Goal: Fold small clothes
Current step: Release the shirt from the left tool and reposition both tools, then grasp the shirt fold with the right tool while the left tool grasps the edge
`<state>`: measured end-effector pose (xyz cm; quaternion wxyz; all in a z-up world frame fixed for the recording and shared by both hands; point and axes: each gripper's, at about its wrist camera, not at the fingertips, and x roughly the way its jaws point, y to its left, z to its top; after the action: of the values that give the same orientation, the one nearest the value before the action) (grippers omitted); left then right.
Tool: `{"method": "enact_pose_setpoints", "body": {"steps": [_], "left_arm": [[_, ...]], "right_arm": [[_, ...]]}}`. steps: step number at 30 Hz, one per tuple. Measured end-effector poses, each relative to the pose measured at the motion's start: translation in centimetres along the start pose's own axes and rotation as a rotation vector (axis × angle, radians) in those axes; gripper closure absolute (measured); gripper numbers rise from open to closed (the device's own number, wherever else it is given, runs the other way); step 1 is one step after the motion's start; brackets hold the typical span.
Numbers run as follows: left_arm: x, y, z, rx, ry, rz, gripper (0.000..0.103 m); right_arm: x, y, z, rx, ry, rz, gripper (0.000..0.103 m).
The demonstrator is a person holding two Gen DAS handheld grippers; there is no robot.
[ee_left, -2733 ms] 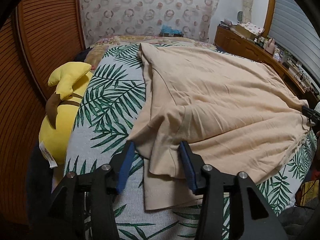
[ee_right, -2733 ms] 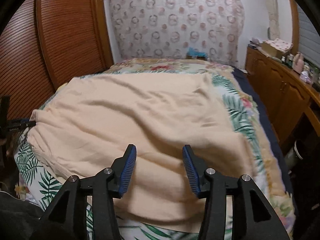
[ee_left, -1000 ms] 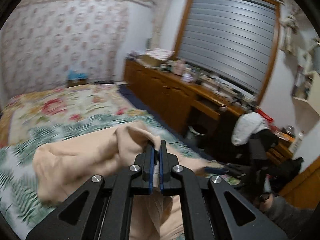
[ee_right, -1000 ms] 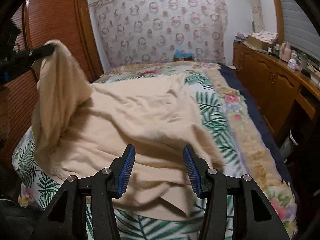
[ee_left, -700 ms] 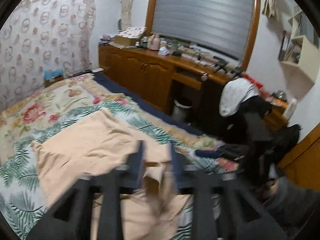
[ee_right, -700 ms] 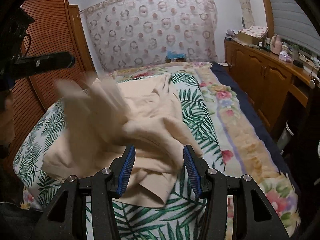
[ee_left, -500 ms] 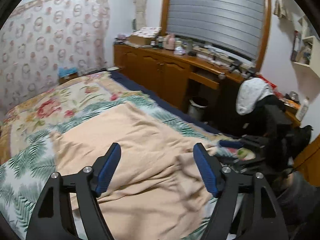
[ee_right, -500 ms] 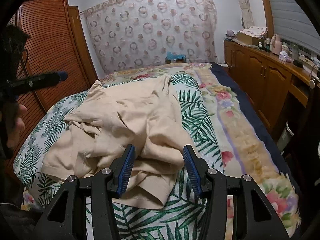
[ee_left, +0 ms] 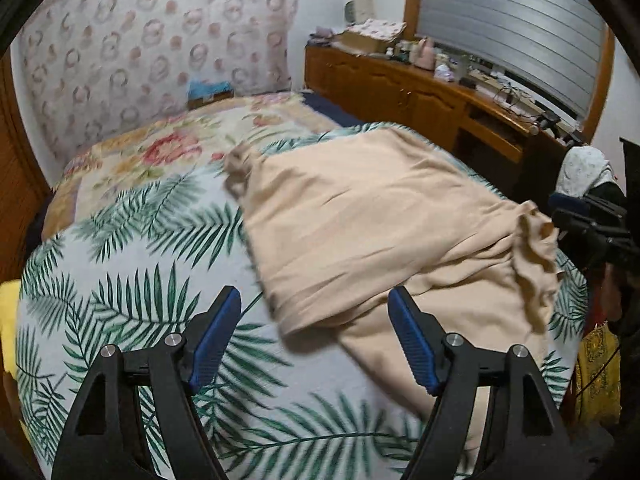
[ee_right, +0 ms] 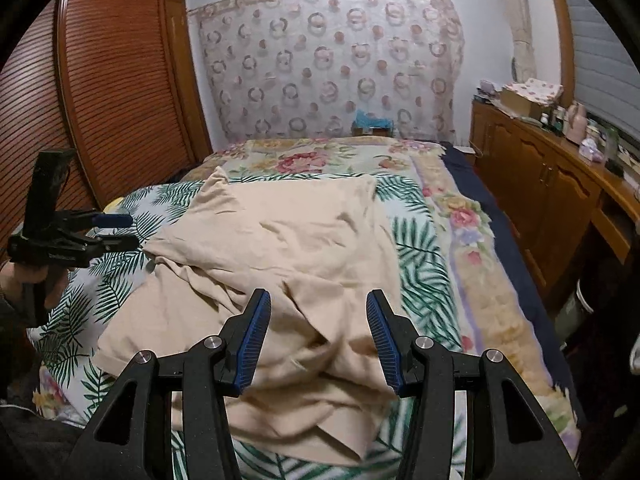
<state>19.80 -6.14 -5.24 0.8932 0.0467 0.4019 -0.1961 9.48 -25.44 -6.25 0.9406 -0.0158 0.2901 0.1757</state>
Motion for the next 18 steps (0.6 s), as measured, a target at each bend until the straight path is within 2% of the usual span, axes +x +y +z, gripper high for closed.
{"method": "enact_pose_setpoints", "body": {"steps": [6,9,15,16,17,18], "left_arm": [[2.5,0.9,-0.5,0.005,0.056,0.014,0.027],[3.3,0.9,-0.5,0.014,0.074,-0.001,0.032],[4.2,0.8,-0.6,0.034,0.099,-0.026,0.058],[4.1,0.8,-0.5,0.036,0.1,-0.04,0.072],[4.1,0.8,-0.3,0.031,0.106,-0.057,0.09],[4.0,0.8,-0.1,0.033,0.107,-0.054,0.095]], "right_arm": [[2.2,0.8,1.7,-0.021,0.027,0.057,0.051],[3.6,1.3,2.5,-0.067,0.051,0.044,0.049],[6.3,1.3,2.6,-0.146,0.149,-0.025,0.049],[6.4,0.9,2.4,-0.147,0.154,-0.027,0.049],[6.5,0.7,2.4,-0.143,0.159,-0.023,0.049],[6.5,0.5,2.2,-0.135,0.163,-0.01,0.061]]}}
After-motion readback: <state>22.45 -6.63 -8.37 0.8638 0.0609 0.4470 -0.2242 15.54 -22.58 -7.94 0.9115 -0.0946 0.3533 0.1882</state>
